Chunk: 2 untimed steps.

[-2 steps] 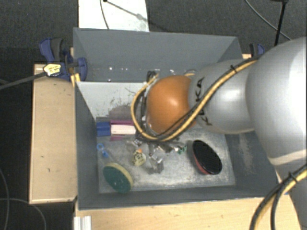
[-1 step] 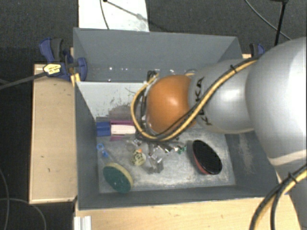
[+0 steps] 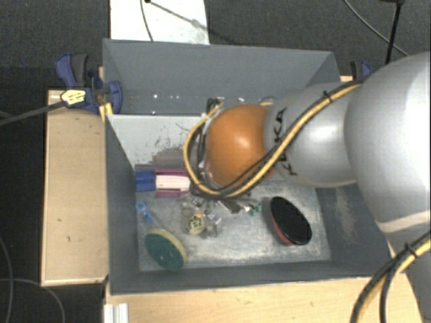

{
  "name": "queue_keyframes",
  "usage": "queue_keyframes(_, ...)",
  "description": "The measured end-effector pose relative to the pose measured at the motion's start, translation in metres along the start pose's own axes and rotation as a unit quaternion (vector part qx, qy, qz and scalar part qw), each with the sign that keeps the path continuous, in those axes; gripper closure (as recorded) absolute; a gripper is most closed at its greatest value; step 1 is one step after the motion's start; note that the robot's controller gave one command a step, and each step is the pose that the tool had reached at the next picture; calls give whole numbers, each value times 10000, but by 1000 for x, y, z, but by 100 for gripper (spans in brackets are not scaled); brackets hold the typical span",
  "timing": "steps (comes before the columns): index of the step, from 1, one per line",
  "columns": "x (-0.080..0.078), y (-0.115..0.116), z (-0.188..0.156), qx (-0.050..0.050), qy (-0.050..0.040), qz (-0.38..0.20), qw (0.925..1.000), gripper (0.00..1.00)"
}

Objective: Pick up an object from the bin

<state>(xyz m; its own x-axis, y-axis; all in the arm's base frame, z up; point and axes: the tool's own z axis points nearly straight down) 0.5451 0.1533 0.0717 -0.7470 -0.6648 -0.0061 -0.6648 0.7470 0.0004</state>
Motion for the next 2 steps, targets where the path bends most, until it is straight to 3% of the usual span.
queue_keyframes(1, -2, -1, -72, 21, -11, 54, 10000, 100)
queue_keyframes(2, -4, -2, -101, 15, -3, 105, 9999, 100)
